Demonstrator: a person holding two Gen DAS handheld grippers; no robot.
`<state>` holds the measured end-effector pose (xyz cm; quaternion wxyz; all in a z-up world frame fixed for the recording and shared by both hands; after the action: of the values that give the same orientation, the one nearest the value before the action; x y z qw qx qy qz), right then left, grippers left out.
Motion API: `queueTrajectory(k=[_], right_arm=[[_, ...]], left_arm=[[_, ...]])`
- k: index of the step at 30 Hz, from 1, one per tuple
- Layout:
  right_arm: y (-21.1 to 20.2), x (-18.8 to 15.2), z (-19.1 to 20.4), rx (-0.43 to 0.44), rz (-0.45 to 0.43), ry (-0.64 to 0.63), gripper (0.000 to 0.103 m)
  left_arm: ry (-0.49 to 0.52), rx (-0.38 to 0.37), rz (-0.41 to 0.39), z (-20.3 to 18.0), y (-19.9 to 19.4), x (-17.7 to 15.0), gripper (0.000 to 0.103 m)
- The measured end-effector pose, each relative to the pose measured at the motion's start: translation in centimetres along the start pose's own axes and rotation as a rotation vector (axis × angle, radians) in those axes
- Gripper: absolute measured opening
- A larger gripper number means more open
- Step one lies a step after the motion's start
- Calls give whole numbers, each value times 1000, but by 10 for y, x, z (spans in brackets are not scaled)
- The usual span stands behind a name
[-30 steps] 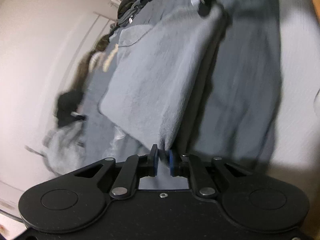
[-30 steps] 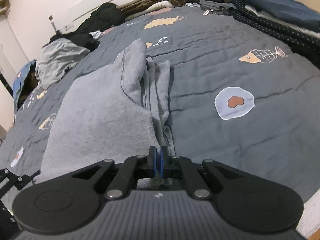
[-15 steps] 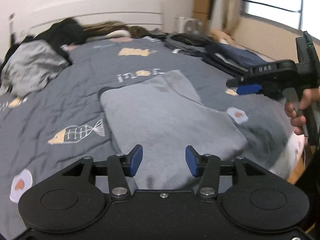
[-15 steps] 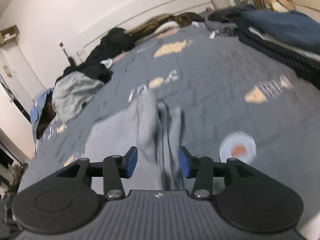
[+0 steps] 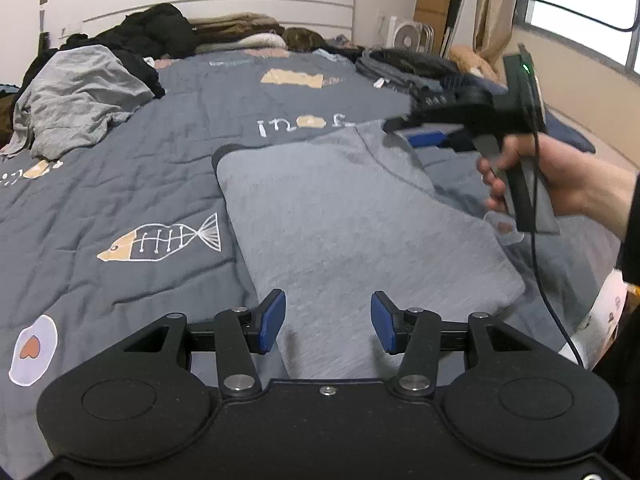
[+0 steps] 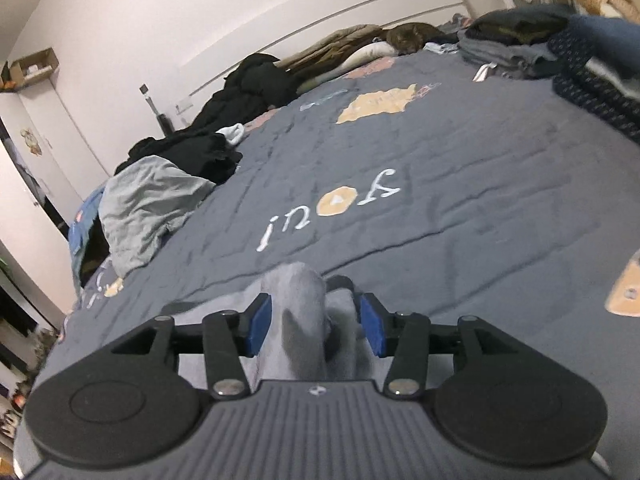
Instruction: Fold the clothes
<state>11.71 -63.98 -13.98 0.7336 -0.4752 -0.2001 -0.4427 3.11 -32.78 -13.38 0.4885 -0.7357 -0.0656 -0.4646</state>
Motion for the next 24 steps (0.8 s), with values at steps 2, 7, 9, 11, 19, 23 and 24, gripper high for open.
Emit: queueTrajectory(k=[2, 7, 9, 11, 19, 23, 24], right_arm=[[10, 0, 2, 27, 20, 5, 48], [26, -3, -15, 151, 50, 272, 11], [26, 0, -31, 217, 50, 443, 10], [19, 3, -37, 273, 27, 506, 10], [29, -16, -65, 195, 100, 604, 13], [25, -20, -70, 155, 101, 584, 27], [22, -19, -69, 152, 99, 581, 29]], left_arm=[[8, 3, 11, -1, 3, -2, 47], [10, 7, 16, -1, 1, -4, 47], [1, 12, 13, 0, 0, -4, 47], [-7, 13, 10, 1, -2, -4, 47], [14, 5, 9, -2, -4, -4, 47], [14, 13, 11, 0, -3, -5, 47], [7, 11, 10, 0, -3, -4, 47]])
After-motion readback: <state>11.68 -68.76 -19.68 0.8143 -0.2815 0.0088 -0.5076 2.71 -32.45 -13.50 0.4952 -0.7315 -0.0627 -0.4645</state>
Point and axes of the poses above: each gripper's, at about its wrist camera, not at the fingertips, and y roughly the way its jaws point, z to its left, x to its top, the point moved 5 cm from there along y, roughly the way its jaws point
